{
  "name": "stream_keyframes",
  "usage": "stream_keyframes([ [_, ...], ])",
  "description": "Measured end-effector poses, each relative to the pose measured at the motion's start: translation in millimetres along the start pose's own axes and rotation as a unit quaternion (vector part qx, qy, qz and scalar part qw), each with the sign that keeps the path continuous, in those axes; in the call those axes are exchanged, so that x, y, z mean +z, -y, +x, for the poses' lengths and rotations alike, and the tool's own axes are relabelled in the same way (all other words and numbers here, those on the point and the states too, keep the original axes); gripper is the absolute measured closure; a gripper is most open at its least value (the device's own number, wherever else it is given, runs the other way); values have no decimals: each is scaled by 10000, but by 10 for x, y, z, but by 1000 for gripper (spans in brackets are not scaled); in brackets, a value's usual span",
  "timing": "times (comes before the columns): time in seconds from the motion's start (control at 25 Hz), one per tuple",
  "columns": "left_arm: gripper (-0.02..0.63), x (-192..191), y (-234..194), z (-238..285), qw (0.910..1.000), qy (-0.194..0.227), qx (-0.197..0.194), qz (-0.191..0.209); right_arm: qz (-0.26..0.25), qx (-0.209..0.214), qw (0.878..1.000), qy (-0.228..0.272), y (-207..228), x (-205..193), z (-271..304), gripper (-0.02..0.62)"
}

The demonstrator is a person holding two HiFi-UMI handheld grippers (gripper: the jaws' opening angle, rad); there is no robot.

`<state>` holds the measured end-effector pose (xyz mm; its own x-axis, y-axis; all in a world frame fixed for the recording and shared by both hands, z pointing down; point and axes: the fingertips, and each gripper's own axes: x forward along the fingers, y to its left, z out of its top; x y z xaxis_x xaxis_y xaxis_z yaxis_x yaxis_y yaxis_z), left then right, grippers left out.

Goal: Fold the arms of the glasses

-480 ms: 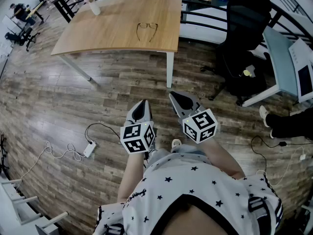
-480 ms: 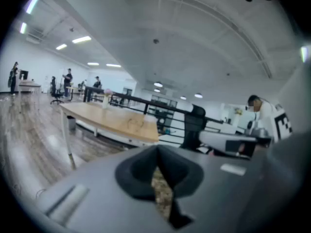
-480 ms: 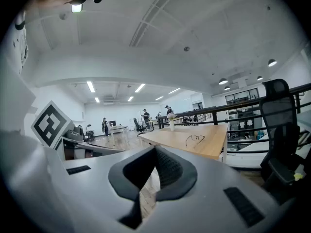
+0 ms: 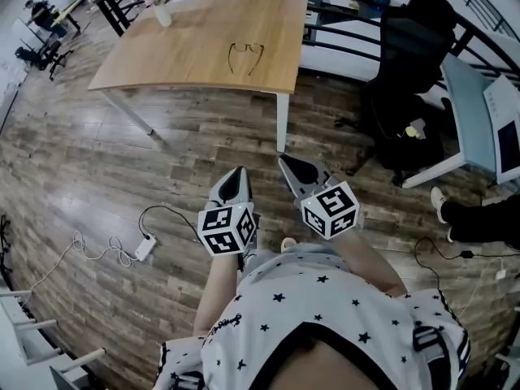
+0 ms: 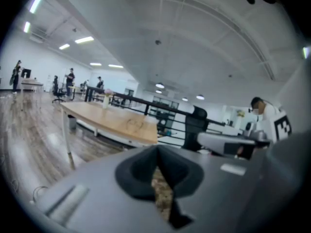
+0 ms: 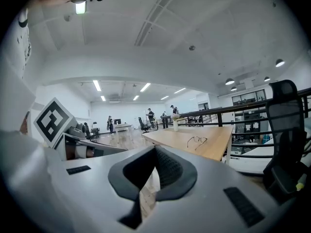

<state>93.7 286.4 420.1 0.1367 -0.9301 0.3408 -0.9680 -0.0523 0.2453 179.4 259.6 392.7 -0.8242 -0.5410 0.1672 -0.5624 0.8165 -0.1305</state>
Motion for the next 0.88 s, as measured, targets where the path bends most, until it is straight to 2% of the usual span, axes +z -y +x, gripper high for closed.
stream_keyframes([
  [0.24,599,13,96,158,10000,26,26,-42,228,103,9995,186,196,34,-20,578],
  [0.44,599,26,131,237,9999,6,93,-143,102,250,9996,33,237,0,6,578],
  [0.88,599,124,-50,485,9995,-1,92,-314,287,283,9991,-133,316,-129,296,577],
])
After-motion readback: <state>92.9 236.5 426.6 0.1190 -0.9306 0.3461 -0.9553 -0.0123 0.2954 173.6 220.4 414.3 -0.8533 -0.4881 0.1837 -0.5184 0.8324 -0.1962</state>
